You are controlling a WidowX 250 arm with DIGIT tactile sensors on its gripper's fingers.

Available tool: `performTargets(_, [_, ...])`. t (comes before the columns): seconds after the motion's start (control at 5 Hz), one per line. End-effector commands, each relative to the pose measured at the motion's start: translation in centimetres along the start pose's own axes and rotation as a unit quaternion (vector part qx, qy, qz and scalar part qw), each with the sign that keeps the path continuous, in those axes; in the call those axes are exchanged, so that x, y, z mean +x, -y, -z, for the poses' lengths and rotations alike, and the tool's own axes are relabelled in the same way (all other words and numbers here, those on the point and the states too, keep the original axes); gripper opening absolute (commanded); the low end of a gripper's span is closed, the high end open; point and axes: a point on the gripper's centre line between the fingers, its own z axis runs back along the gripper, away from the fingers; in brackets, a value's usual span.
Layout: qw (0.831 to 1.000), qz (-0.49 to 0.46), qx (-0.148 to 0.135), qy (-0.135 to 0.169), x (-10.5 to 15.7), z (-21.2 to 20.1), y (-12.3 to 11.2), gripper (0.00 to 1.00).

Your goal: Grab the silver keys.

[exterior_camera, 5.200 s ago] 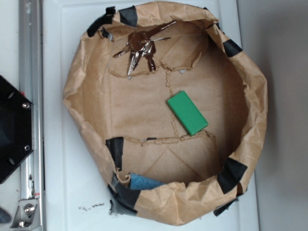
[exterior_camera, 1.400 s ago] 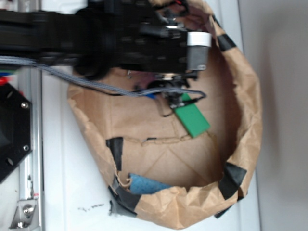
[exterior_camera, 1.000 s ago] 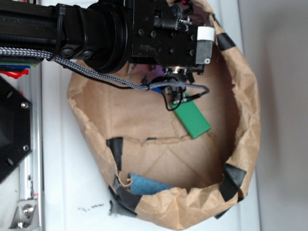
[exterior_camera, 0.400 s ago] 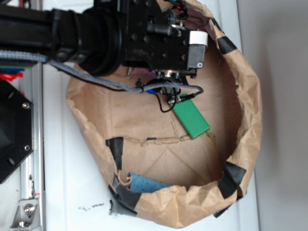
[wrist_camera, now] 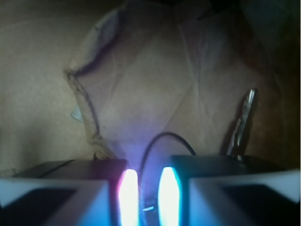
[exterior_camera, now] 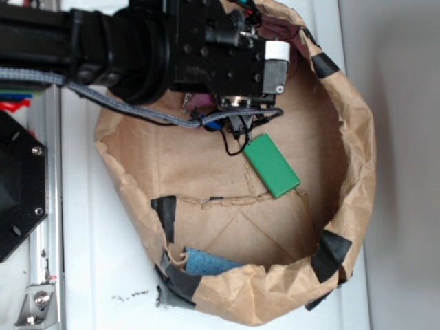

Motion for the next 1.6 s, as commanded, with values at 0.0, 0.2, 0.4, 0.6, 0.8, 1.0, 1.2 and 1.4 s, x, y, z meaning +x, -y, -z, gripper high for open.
performTargets(0.0, [0.998,-0.037,0.047,-0.009,0.6,0.0,-1.1,0.0])
performTargets(0.2, [0.998,-0.032,0.046,-0.004,0.6,-0.3,-1.0,0.0])
performTargets(0.4, [0.999,-0.028,0.044,0.0,0.7,-0.5,-0.8,0.0])
performTargets(0.6, [0.999,-0.024,0.036,0.004,0.7,-1.0,-0.5,0.0])
performTargets(0.8, [0.999,0.001,-0.028,0.032,0.2,-4.2,0.3,0.0])
performTargets(1.0, [0.99,0.026,-0.123,0.058,-0.6,-10.3,2.3,0.0])
performTargets(1.2, [0.971,0.057,-0.213,0.089,-0.9,-15.9,4.2,0.0])
performTargets(1.4, [0.969,0.079,-0.215,0.093,-1.0,-16.0,5.2,0.0])
